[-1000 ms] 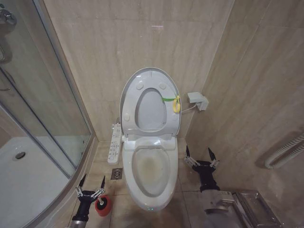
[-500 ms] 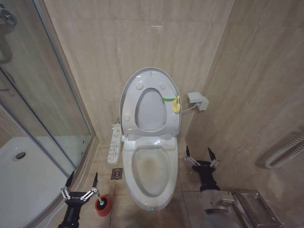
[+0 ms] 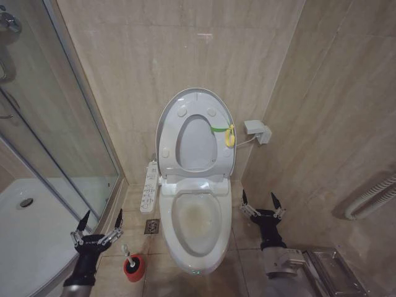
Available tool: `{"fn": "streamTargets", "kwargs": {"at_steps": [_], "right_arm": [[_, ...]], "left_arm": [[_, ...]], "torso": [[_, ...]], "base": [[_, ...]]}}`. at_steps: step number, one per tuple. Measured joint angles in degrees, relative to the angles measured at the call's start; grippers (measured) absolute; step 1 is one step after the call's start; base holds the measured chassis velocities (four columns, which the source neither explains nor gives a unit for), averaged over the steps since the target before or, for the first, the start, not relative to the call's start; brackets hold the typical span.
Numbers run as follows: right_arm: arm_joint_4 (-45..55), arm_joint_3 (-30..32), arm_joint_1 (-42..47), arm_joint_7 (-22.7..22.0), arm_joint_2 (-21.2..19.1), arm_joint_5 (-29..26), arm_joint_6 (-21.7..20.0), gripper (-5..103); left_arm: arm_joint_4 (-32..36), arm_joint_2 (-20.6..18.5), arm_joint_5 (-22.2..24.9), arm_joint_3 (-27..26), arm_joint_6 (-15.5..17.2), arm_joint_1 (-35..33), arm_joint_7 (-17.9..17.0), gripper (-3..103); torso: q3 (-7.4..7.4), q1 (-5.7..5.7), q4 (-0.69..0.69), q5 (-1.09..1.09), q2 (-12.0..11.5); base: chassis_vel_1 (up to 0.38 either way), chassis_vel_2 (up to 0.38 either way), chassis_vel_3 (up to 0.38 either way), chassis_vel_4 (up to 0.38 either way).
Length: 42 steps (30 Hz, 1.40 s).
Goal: Open the toilet lid, clean the toilet bowl with a toilet brush, close the toilet lid, and flush.
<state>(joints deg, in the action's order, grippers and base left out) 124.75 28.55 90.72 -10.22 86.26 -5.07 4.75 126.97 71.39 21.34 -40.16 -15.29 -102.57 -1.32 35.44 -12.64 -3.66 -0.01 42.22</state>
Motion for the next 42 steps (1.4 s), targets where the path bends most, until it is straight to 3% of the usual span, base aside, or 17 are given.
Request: {"fn": "streamTargets", "kwargs": {"at_steps": [2,7,14,26,42], "right_arm": [[0.0,0.0,0.0,0.0,0.0,0.0,0.0,100],[0.0,0.0,0.0,0.0,0.0,0.0,0.0,100],[0.0,0.0,0.0,0.0,0.0,0.0,0.0,100],[0.0,0.0,0.0,0.0,0.0,0.0,0.0,100],[0.0,0.0,0.0,0.0,0.0,0.0,0.0,100]], "left_arm": [[1.5,0.8,1.1,-1.7,3.2,0.4,2.6,100],[2.8,3.1,3.8,-3.2,7.2,1.9,7.2,100],[2.6,4.3,4.3,-2.6,7.2,2.0,8.4,100],[2.6,4.3,3.4,-2.4,7.1,1.1,6.4,100],[0.9,4.3,0.2,-1.3,4.0,1.8,6.2,100]], "torso": [[0.00,0.00,0.00,0.01,0.0],[0.00,0.00,0.00,0.01,0.0],[0.00,0.00,0.00,0.01,0.0],[0.00,0.00,0.00,0.01,0.0],[0.00,0.00,0.00,0.01,0.0]], "base": [[0.000,0.000,0.000,0.000],[0.000,0.000,0.000,0.000],[0.000,0.000,0.000,0.000],[0.000,0.000,0.000,0.000],[0.000,0.000,0.000,0.000]]}}
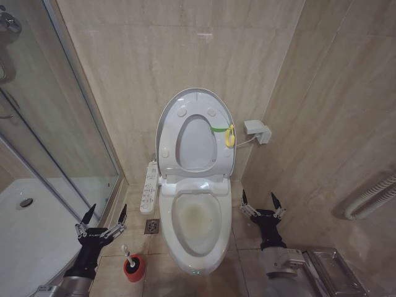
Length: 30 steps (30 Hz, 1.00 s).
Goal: Open the toilet lid, clean the toilet bowl with a toilet brush, close the toilet lid, and flush.
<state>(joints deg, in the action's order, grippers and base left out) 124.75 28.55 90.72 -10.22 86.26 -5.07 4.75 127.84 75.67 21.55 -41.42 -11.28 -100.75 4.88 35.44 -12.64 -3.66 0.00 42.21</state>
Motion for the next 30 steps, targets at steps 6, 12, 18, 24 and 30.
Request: {"fn": "streamTargets", "kwargs": {"at_steps": [6,12,18,24,30], "right_arm": [[0.0,0.0,0.0,0.0,0.0,0.0,0.0,100],[0.0,0.0,0.0,0.0,0.0,0.0,0.0,100],[0.0,0.0,0.0,0.0,0.0,0.0,0.0,100],[0.0,0.0,0.0,0.0,0.0,0.0,0.0,100],[0.0,0.0,0.0,0.0,0.0,0.0,0.0,100]], "left_arm": [[0.0,-0.1,-0.9,-0.1,0.0,0.2,-0.2,100],[0.0,-0.2,-1.0,-0.1,0.0,0.2,-0.3,100],[0.0,-0.2,-1.0,-0.2,0.0,0.2,-0.3,100],[0.1,-0.2,-1.0,-0.2,0.0,0.2,-0.3,100],[0.1,-0.2,-1.0,-0.2,0.0,0.2,-0.3,100]], "torso": [[0.00,0.00,0.00,0.00,0.0],[0.00,0.00,0.00,0.00,0.0],[0.00,0.00,0.00,0.00,0.0],[0.00,0.00,0.00,0.00,0.0],[0.00,0.00,0.00,0.00,0.0]], "base": [[0.000,0.000,0.000,0.000],[0.000,0.000,0.000,0.000],[0.000,0.000,0.000,0.000],[0.000,0.000,0.000,0.000],[0.000,0.000,0.000,0.000]]}}
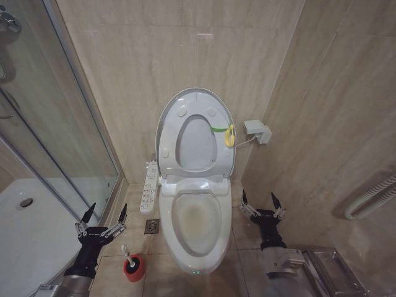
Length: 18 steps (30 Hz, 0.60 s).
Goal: Open the toilet lid, clean the toilet bowl with a toilet brush, close the toilet lid, and flush.
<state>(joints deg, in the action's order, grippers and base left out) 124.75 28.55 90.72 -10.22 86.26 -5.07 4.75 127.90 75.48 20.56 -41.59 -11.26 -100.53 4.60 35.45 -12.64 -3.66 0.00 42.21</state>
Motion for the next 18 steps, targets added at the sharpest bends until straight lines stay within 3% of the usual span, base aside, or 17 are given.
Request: {"fn": "streamTargets", "kwargs": {"at_steps": [18], "right_arm": [[0.0,0.0,0.0,0.0,0.0,0.0,0.0,100]], "left_arm": [[0.0,0.0,0.0,0.0,0.0,0.0,0.0,100]], "torso": [[0.00,0.00,0.00,0.00,0.0]], "base": [[0.000,0.000,0.000,0.000]]}}
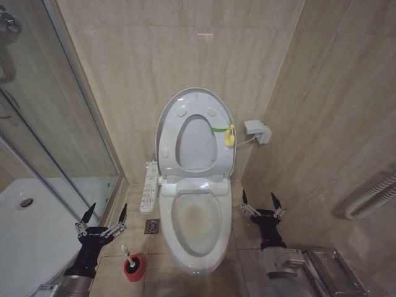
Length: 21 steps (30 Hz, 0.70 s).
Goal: Open the toilet lid, clean the toilet bowl with a toilet brush, close the toilet lid, and flush.
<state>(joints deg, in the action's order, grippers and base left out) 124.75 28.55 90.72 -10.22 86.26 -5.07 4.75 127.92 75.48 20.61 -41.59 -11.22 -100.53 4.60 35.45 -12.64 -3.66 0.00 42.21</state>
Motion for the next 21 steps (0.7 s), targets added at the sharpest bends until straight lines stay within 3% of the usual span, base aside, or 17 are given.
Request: {"fn": "streamTargets", "kwargs": {"at_steps": [21], "right_arm": [[0.0,0.0,0.0,0.0,0.0,0.0,0.0,100]], "left_arm": [[0.0,0.0,0.0,0.0,0.0,0.0,0.0,100]], "torso": [[0.00,0.00,0.00,0.00,0.0]], "base": [[0.000,0.000,0.000,0.000]]}}
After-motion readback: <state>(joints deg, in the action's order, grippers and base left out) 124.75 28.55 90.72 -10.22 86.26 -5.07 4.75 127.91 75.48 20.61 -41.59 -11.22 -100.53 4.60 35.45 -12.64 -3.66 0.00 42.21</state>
